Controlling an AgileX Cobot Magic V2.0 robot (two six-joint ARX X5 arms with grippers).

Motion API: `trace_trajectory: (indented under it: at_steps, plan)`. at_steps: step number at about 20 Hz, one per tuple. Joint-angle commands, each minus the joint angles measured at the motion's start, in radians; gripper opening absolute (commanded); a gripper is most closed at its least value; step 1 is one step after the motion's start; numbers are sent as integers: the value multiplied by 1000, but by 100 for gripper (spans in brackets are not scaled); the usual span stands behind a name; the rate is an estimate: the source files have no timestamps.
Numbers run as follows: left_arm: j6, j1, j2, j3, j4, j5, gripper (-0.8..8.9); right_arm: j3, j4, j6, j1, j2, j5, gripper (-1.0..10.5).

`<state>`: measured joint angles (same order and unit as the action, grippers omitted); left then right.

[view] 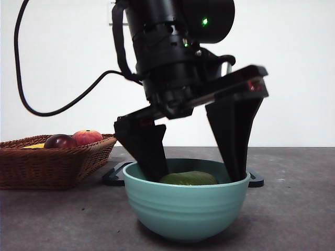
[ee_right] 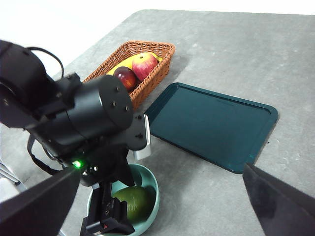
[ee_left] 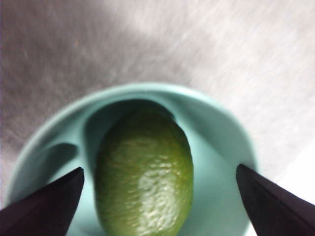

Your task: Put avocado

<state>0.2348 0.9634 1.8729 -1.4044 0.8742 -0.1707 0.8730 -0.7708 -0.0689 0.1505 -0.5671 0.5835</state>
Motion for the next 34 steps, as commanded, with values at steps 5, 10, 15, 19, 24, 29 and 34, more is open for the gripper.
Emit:
trace_trajectory:
  at_steps: [5, 10, 15, 19, 24, 29, 34]
  plan:
    - [10, 14, -110, -59, 39, 5, 503, 19, 7, -10, 5, -4, 4, 549]
    - [1, 12, -325, -59, 131, 164, 666, 19, 7, -11, 5, -4, 4, 549]
    - [-22, 12, -563, -59, 222, 181, 657, 19, 6, -22, 5, -4, 4, 549]
    - [-6, 13, -770, -43, 285, 258, 657, 19, 4, -25, 5, -4, 4, 549]
    - [23, 14, -1076, 90, 278, 294, 657, 19, -61, -24, 6, -6, 4, 549]
    - [25, 13, -1371, 285, 272, 313, 657, 19, -82, -25, 19, -7, -1, 548]
    - [40, 13, -1514, 349, 260, 313, 657, 19, -107, -48, 69, -48, -9, 548]
